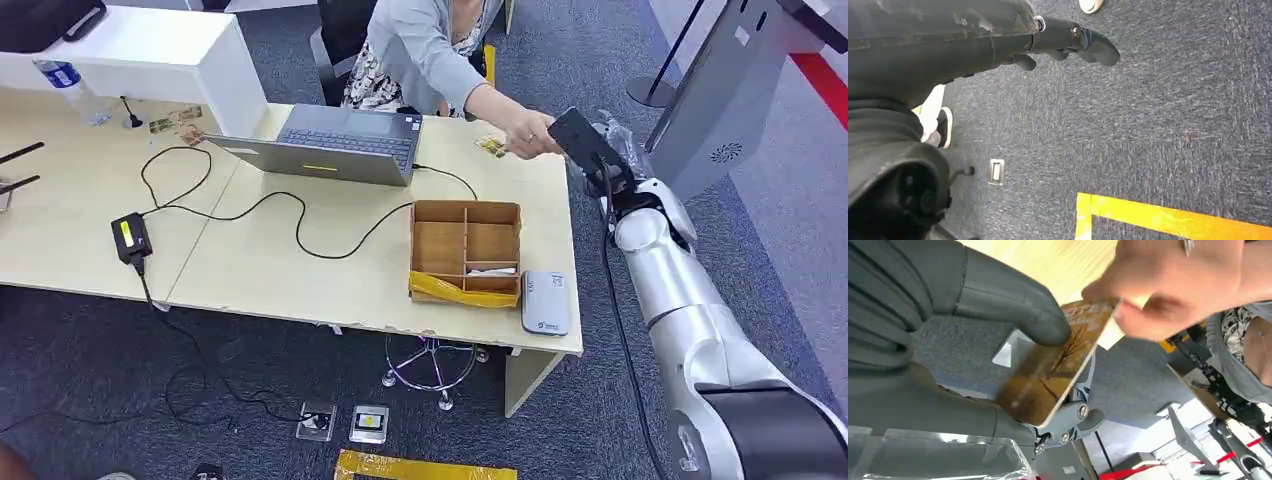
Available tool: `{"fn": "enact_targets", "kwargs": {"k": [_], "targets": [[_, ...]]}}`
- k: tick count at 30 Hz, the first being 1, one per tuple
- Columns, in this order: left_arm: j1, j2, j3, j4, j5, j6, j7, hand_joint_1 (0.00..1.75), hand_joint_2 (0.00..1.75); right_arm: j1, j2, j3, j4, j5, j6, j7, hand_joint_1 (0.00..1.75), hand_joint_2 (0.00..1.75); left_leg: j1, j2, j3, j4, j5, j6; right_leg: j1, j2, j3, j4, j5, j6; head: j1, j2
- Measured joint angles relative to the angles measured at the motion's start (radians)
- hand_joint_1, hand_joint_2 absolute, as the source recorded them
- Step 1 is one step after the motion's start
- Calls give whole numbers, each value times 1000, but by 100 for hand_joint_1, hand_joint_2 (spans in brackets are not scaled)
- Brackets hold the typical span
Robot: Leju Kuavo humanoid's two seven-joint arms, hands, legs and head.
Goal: Pass the card to the sensor for recognition and then transmit it.
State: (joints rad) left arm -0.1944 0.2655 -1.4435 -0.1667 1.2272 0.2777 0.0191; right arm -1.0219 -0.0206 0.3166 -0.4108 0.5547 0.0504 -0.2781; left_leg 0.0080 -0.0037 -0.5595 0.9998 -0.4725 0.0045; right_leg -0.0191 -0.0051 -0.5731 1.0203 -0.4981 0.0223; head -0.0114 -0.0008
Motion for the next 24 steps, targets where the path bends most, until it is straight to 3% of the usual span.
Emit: {"fn": "enact_targets", "kwargs": {"k": [24], "targets": [[0,0,0,0,2,0,-5,0,0,-2,-1,16,0,-18,-6,-22,175,175,0,0,0,0,0,0,0,0,0,0,0,0,0,0]]}}
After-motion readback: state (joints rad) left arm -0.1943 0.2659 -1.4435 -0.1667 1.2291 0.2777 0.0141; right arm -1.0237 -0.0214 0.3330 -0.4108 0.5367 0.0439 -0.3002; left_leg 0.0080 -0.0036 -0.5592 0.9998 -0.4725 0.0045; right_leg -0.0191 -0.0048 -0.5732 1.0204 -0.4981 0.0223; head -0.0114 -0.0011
